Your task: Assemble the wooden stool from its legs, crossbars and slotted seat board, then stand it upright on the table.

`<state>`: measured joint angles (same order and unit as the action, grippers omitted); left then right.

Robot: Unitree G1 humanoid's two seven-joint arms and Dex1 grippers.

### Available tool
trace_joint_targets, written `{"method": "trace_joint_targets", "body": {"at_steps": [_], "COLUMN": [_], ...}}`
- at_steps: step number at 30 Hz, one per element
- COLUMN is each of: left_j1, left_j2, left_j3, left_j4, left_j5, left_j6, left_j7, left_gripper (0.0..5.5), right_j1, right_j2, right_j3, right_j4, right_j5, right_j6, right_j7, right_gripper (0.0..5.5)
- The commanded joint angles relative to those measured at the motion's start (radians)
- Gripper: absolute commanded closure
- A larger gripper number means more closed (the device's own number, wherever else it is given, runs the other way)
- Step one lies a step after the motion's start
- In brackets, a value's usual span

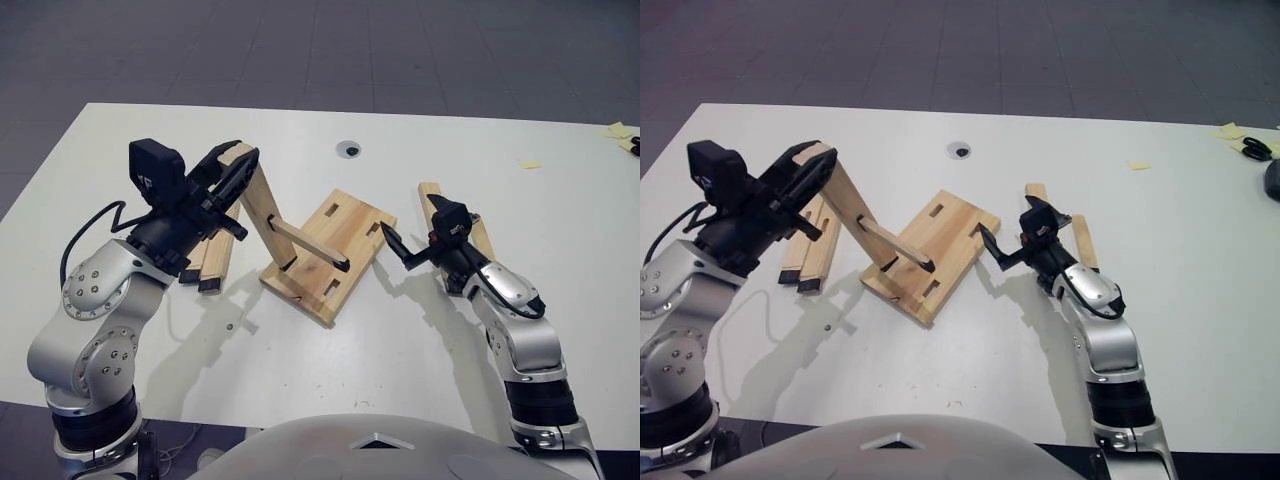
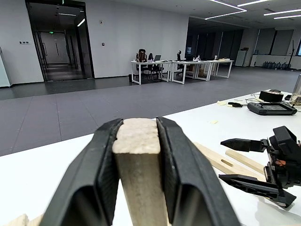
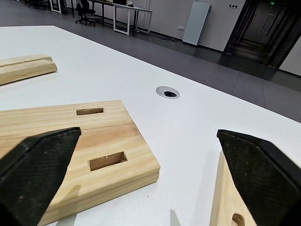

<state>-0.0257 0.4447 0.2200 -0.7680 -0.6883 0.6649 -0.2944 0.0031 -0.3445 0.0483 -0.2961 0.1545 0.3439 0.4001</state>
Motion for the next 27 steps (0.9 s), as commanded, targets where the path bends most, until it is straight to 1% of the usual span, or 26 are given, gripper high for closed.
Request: {"method": "trace_joint_targets", "body": {"at_steps": [1,4,6,12,17,19,21,24,27], "left_j1": [0.200,0.314,0.355,0.469,0.530,0.490,0.396,0.245,0.144], "left_j2": [0.039,0.035,0.038,0.124,0.123,0.109,0.109,0.119,0.147], "left_j3": [-0.085,-0.125,-0.162,-0.279,-0.305,-0.279,-0.262,-0.265,-0.283], "left_j4": [0.089,0.110,0.109,0.110,0.166,0.178,0.184,0.182,0.187], "left_j5": [0.097,0.133,0.144,0.268,0.294,0.256,0.241,0.238,0.272], "left_j6": [0.064,0.008,-0.022,-0.166,-0.255,-0.254,-0.249,-0.244,-0.278], "left_j7": [0.008,0.016,0.023,-0.003,0.005,0.026,0.039,0.034,0.007], "left_gripper": [4.46,4.46,4.46,4.46,4.46,4.46,4.46,4.46,4.45], "right_j1": [-0.016,-0.007,-0.004,-0.016,-0.027,-0.030,-0.039,-0.063,-0.087], "right_j2": [-0.006,-0.010,-0.010,-0.011,-0.012,-0.012,-0.010,-0.008,-0.011], "right_j3": [-0.006,-0.012,-0.011,-0.011,-0.015,-0.015,-0.014,-0.012,-0.009], "right_j4": [0.002,-0.001,-0.004,-0.002,0.000,0.004,0.013,0.029,0.047], "right_j5": [-0.002,-0.002,-0.003,-0.003,-0.002,-0.002,-0.004,-0.006,-0.009], "right_j6": [-0.003,-0.003,-0.001,0.003,0.005,0.004,0.002,0.000,-0.009], "right_j7": [0.005,0.005,0.004,0.004,0.002,0.002,0.000,0.000,0.004], "right_gripper": [0.10,0.10,0.10,0.10,0.10,0.10,0.10,0.10,0.10]}}
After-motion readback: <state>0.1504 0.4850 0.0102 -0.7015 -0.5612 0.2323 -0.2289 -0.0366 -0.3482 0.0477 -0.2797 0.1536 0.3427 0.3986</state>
